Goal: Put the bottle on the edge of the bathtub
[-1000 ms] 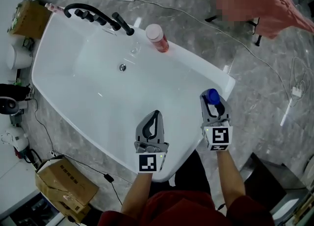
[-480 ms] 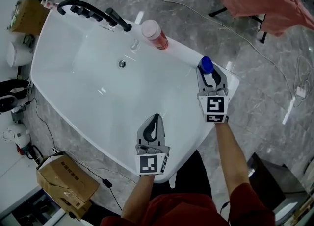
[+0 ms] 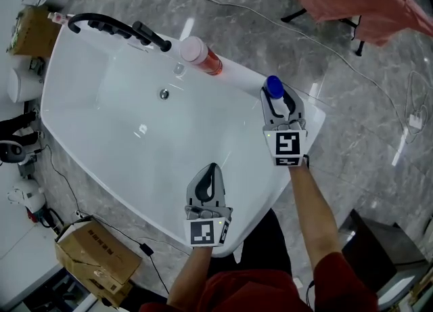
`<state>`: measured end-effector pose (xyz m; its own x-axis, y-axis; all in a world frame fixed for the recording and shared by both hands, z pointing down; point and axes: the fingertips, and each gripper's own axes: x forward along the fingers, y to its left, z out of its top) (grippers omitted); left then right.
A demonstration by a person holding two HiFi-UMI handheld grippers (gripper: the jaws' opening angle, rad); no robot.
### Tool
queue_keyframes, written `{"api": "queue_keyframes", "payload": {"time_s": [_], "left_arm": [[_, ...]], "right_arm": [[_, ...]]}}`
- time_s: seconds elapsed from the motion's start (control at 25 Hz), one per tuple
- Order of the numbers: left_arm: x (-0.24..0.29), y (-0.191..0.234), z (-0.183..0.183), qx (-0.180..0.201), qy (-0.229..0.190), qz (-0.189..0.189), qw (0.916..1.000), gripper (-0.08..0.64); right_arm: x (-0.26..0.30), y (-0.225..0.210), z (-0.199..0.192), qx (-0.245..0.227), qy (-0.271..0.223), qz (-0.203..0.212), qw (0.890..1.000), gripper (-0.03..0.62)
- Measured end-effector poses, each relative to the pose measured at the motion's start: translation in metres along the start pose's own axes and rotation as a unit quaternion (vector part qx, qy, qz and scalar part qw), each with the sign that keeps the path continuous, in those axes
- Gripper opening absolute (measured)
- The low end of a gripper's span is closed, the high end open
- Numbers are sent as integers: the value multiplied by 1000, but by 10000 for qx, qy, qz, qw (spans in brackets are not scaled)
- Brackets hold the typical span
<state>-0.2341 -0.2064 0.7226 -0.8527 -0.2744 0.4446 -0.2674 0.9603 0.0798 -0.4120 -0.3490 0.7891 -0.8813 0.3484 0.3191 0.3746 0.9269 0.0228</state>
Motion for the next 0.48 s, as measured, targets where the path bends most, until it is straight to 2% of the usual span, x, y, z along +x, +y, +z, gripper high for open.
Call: {"api": "queue_keyframes", "payload": {"time_s": [0.16, 0.24, 0.48], "left_arm": [[5, -4, 2, 2, -13, -65, 10000, 5], [6, -5, 3, 16, -27, -89, 10000, 5], [-1, 1, 10, -24, -79, -100, 9999, 5]], "right_arm": [[2, -1, -1, -10, 57, 37, 10000, 156], [3, -1, -4, 32, 124, 76, 9999, 195], [-14, 0, -18, 124, 413, 21, 9991, 222]]}}
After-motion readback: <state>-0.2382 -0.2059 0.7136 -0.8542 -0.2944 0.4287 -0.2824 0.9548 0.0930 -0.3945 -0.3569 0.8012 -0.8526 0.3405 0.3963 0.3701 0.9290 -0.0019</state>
